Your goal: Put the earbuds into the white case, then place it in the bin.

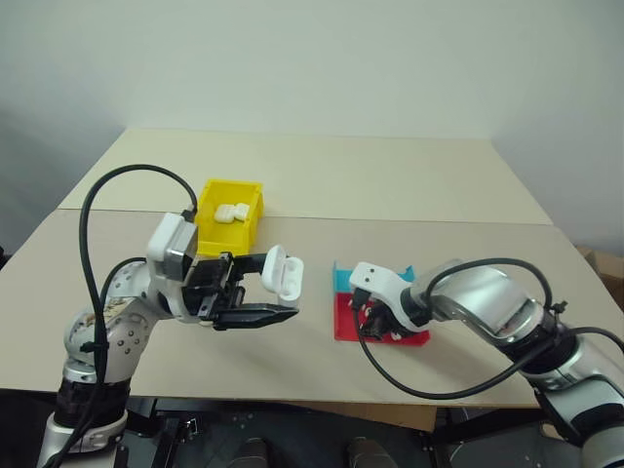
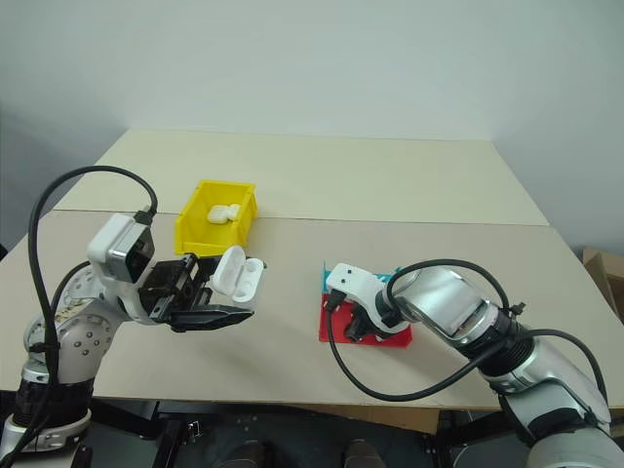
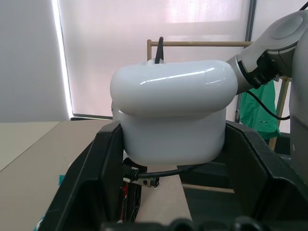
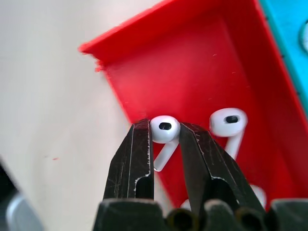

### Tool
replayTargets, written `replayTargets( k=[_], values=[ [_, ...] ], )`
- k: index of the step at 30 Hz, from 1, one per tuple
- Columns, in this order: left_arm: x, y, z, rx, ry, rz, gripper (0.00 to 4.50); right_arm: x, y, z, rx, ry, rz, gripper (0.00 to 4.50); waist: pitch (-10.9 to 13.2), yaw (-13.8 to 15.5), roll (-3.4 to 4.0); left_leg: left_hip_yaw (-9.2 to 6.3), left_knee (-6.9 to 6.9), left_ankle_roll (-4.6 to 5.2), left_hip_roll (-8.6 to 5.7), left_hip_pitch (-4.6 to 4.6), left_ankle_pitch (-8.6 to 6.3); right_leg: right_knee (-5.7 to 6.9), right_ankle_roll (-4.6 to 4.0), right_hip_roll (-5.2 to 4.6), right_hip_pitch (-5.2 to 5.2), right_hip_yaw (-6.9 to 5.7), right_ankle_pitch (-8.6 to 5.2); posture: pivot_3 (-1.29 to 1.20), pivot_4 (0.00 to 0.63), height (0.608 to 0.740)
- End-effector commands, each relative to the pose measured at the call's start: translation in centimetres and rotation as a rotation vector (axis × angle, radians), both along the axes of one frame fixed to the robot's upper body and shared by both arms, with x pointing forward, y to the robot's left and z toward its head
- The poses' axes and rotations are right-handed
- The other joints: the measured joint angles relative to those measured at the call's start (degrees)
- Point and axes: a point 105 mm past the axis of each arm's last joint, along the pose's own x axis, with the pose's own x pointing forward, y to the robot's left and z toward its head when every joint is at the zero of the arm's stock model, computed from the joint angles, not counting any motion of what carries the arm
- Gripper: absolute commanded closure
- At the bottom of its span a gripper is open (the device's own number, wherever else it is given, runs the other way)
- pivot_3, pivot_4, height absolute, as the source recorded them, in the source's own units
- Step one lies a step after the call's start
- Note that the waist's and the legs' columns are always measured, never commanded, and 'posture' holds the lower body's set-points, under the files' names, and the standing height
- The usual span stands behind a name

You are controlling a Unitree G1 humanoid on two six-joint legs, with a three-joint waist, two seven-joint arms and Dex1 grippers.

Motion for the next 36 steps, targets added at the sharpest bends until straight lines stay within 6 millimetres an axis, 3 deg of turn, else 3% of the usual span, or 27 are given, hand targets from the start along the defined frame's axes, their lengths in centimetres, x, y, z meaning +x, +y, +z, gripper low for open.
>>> replayTargets(
  k=[1, 5, 9, 12, 19, 25, 36],
  values=[
    [-0.7, -0.2, 0.7, -0.009, -0.019, -0.031, 1.71, -1.3, 0.1, 3.8, 0.161, 0.004, 0.037, 3.88, 0.0, 0.0, 0.0, 0.0, 0.0, 0.0, 0.0, -0.01, 0.0, 0.0, 0.0, 0.0, -0.01, 0.0, 0.0, 0.0, 0.15, 0.74],
    [-0.4, -0.3, 0.9, -0.011, -0.004, -0.036, 1.71, -1.7, 0.3, 7.5, 0.408, -0.048, 0.058, 3.88, 0.0, 0.1, 0.0, -0.02, 0.0, 0.01, 0.01, 0.0, -0.01, -0.04, 0.0, 0.0, 0.03, -0.03, 0.0, 0.0, 0.15, 0.74],
    [0.1, -0.4, 1.5, -0.035, -0.002, -0.043, 1.71, -0.6, -0.5, 12.9, 0.766, -0.448, 0.045, 3.88, 0.0, 0.2, 0.0, -0.04, -0.02, 0.01, 0.01, -0.01, -0.01, -0.05, 0.02, 0.02, 0.04, -0.05, -0.01, 0.0, 0.15, 0.74],
    [0.8, -0.9, 1.8, -0.062, 0.001, -0.043, 1.71, -0.7, -1.0, 15.0, 0.939, -0.643, 0.019, 3.88, 0.0, 0.2, 0.0, -0.03, -0.07, 0.01, -0.02, -0.03, -0.01, -0.06, 0.05, 0.0, 0.02, -0.04, -0.01, 0.0, 0.15, 0.74],
    [2.2, -2.0, 2.2, -0.097, -0.043, -0.064, 1.71, -2.6, 0.5, 18.2, 1.278, -0.659, 0.162, 3.88, 0.0, -0.2, 0.01, -0.03, -0.08, 0.0, 0.01, 0.0, 0.0, -0.03, 0.03, 0.03, 0.02, -0.03, 0.01, 0.0, 0.15, 0.74],
    [3.3, -2.6, 2.7, -0.096, -0.094, -0.06, 1.71, -4.4, 2.7, 18.0, 1.27, -0.665, 0.295, 3.88, 0.0, 0.0, 0.02, -0.03, -0.08, 0.01, 0.0, -0.01, -0.01, -0.05, 0.03, 0.02, 0.03, -0.03, 0.0, 0.0, 0.15, 0.74],
    [3.3, -3.0, 2.7, -0.097, -0.091, -0.079, 1.71, -3.8, 4.7, 17.1, 1.17, -0.786, 0.297, 3.88, 0.0, -0.1, 0.01, -0.03, -0.09, 0.0, 0.0, -0.01, -0.01, -0.04, 0.03, 0.02, 0.01, -0.03, 0.0, 0.0, 0.15, 0.74]
  ],
)
